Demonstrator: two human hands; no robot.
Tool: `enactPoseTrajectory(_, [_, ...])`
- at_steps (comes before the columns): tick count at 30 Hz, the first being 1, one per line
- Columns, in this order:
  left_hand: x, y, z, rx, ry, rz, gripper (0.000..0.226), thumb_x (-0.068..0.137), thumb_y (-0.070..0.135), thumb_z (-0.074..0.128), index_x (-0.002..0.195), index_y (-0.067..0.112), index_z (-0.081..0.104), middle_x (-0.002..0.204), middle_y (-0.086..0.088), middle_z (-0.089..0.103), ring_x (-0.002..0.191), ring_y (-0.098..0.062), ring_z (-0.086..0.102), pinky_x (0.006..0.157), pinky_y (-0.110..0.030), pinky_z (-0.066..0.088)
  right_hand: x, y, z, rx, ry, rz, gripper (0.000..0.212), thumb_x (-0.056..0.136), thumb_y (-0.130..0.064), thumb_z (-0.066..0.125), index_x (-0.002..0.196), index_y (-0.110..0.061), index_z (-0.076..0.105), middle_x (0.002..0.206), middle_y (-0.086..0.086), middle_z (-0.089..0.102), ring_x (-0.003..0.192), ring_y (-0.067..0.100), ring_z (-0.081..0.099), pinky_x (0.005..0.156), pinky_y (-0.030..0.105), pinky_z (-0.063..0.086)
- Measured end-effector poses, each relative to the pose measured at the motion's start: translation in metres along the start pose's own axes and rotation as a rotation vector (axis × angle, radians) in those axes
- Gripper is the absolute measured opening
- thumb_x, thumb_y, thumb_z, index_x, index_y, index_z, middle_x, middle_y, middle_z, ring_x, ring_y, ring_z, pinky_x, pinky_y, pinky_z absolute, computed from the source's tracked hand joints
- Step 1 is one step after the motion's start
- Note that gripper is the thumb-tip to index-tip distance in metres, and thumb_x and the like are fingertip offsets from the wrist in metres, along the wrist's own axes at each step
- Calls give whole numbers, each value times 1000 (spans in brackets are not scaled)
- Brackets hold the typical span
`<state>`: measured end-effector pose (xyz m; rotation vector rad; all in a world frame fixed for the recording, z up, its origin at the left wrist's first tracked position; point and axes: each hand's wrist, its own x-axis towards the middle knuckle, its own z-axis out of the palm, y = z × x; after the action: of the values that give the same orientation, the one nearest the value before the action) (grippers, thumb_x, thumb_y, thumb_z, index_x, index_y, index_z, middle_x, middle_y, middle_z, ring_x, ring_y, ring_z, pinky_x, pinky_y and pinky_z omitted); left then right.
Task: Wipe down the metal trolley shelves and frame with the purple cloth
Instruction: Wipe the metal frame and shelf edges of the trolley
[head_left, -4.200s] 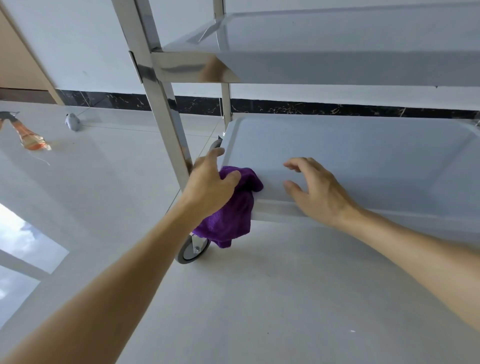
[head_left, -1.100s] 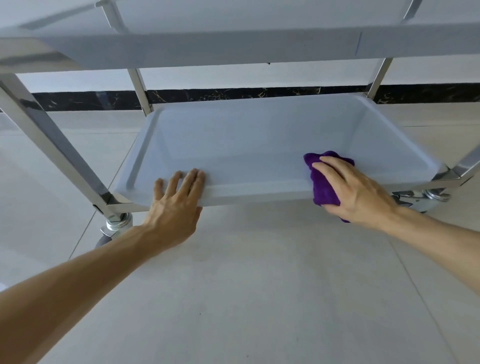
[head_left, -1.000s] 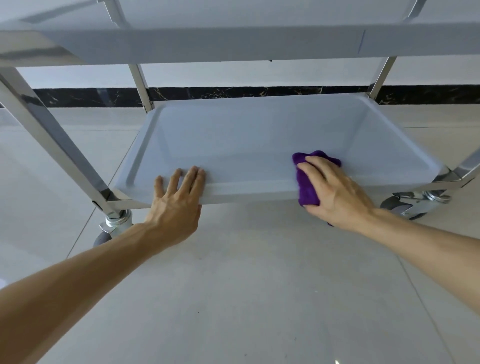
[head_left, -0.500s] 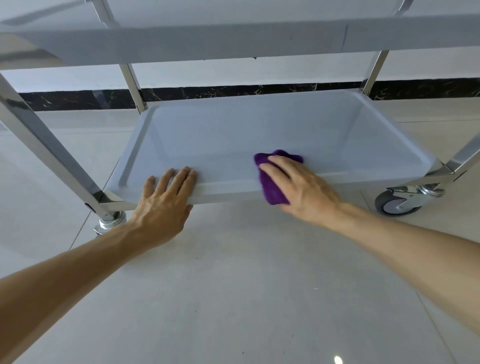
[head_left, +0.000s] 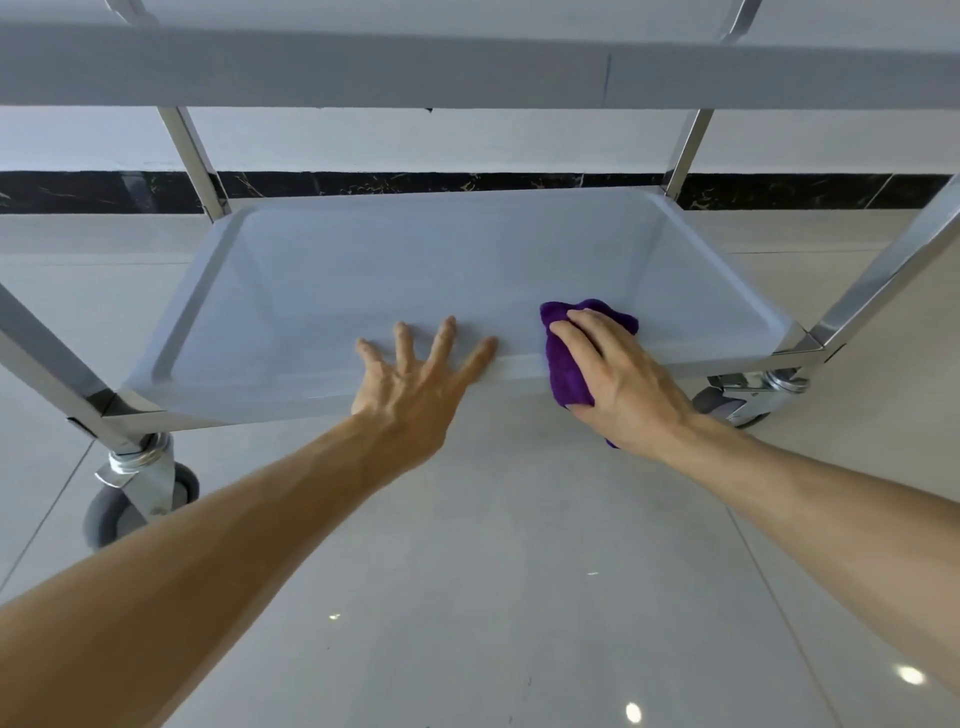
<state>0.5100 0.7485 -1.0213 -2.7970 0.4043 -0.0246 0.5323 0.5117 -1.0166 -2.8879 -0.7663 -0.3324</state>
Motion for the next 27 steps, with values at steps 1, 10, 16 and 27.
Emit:
enactPoseTrajectory(1, [-1, -2, 2, 30, 9, 5, 88, 99, 28, 45, 149, 31, -28, 164, -12, -11, 143, -54, 13, 101, -72, 32, 1, -2, 1, -9, -1, 0, 75, 80, -9, 74, 146, -3, 38, 152, 17, 36, 144, 33, 31, 116, 40, 30])
enactPoseTrajectory(10, [-28, -31, 19, 171, 25, 42, 93, 96, 14, 39, 140, 23, -43, 163, -14, -15, 143, -52, 14, 102, -64, 35, 17, -49, 10, -59, -48, -100, 83, 79, -9, 73, 150, -5, 30, 155, 18, 28, 146, 34, 24, 120, 44, 23])
enactPoseTrajectory(16, [-48, -62, 33, 219, 68, 39, 90, 97, 9, 36, 141, 22, -41, 164, -16, -12, 143, -52, 18, 103, -64, 35, 28, -71, 11, -40, -76, -219, 84, 84, -15, 72, 152, -9, 23, 156, 16, 23, 147, 31, 20, 120, 39, 22])
enactPoseTrajectory(27, [-63, -84, 28, 134, 132, 56, 83, 75, 3, 71, 150, 15, 39, 149, -23, 44, 118, -58, 51, 78, -69, 48, -47, 50, -32, -70, -124, 2, 90, 79, -20, 79, 153, -11, 28, 157, 10, 27, 141, 30, 34, 104, 41, 45])
